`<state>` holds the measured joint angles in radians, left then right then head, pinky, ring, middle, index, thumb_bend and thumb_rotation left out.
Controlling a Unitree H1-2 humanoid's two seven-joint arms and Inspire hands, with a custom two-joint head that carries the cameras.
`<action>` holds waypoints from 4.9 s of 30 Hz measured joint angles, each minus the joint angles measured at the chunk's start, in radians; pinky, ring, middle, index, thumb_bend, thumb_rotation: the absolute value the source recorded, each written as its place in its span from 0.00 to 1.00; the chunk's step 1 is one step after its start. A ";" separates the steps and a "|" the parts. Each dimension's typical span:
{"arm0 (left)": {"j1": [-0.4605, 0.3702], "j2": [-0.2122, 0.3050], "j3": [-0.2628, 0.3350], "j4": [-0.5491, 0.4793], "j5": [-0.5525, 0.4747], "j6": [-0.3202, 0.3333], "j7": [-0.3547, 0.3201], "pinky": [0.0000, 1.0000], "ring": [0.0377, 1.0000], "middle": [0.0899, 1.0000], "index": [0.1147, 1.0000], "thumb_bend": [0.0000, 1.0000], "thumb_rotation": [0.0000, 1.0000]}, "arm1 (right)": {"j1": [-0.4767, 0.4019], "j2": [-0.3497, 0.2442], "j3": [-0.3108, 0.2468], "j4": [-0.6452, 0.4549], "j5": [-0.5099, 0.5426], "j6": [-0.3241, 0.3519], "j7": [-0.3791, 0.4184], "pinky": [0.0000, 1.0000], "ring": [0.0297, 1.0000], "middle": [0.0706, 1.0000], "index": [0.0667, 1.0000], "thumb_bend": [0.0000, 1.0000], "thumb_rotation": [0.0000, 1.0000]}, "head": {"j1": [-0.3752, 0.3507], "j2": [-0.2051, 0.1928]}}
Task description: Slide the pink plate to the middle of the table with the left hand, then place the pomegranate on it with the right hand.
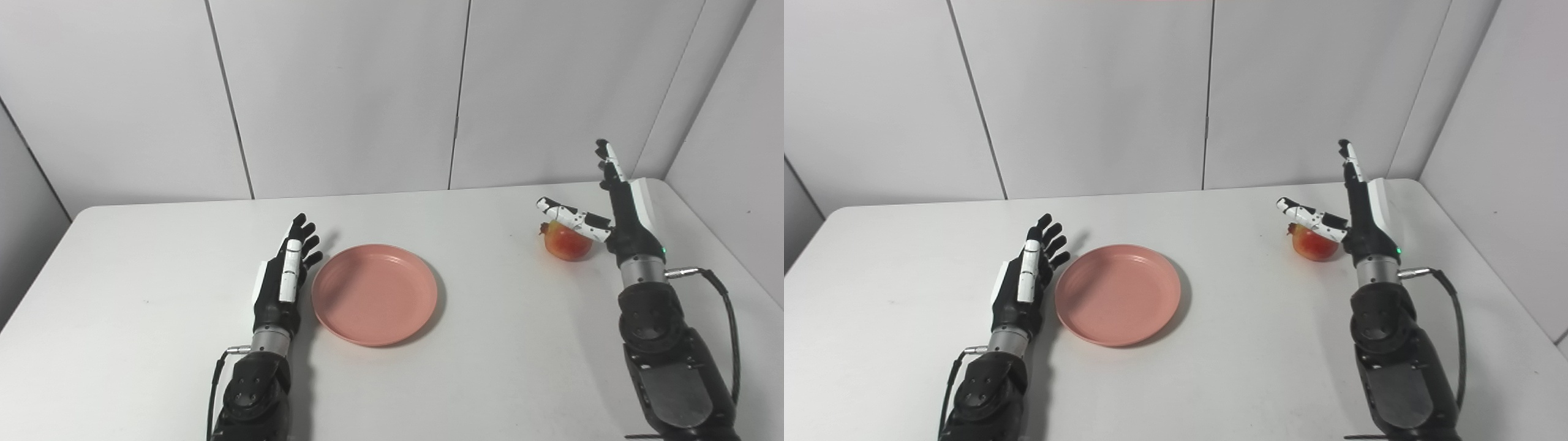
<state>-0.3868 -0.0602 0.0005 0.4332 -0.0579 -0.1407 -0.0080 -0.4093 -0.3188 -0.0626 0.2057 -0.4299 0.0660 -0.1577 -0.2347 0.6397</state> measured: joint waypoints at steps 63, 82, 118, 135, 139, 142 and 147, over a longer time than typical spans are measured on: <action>0.042 0.010 0.000 -0.069 -0.038 0.004 -0.053 0.89 0.93 0.95 0.93 0.58 1.00 | -0.117 -0.031 0.139 0.396 -0.064 0.029 -0.127 0.75 0.84 0.87 0.89 0.89 0.25 | 0.003 0.037; 0.046 0.009 0.001 -0.076 -0.049 0.013 -0.067 0.89 0.94 0.95 0.94 0.54 1.00 | -0.133 -0.042 0.131 0.414 -0.006 0.030 -0.115 0.53 0.63 0.67 0.70 0.69 0.00 | 0.009 0.043; 0.048 -0.008 -0.001 -0.076 -0.033 0.023 -0.039 0.90 0.94 0.95 0.93 0.55 1.00 | -0.086 -0.005 0.121 0.219 0.001 0.025 -0.188 0.34 0.38 0.44 0.50 0.51 0.00 | 0.058 0.046; 0.035 -0.030 -0.022 -0.057 0.020 0.047 0.010 0.91 0.95 0.96 0.94 0.58 1.00 | -0.036 0.046 0.115 -0.020 0.062 -0.055 -0.111 0.33 0.37 0.44 0.51 0.51 0.00 | 0.104 0.044; 0.031 -0.031 -0.026 -0.050 0.020 0.046 0.011 0.91 0.95 0.97 0.96 0.56 1.00 | -0.016 0.065 0.120 -0.047 0.062 -0.085 -0.102 0.33 0.37 0.44 0.51 0.51 0.00 | 0.120 0.040; 0.026 -0.031 -0.031 -0.043 0.020 0.046 0.008 0.91 0.95 0.97 0.96 0.56 1.00 | -0.004 0.073 0.125 -0.086 0.059 -0.087 -0.085 0.33 0.38 0.45 0.50 0.51 0.00 | 0.126 0.040; 0.024 -0.031 -0.036 -0.039 0.020 0.046 -0.002 0.91 0.96 0.98 0.97 0.54 1.00 | 0.004 0.081 0.142 -0.108 0.055 -0.130 -0.067 0.34 0.38 0.47 0.49 0.51 0.00 | 0.138 0.038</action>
<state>-0.3627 -0.0913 -0.0359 0.3942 -0.0381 -0.0943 -0.0095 -0.4051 -0.2381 0.0798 0.0979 -0.3751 -0.0642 -0.2251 -0.0966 0.6780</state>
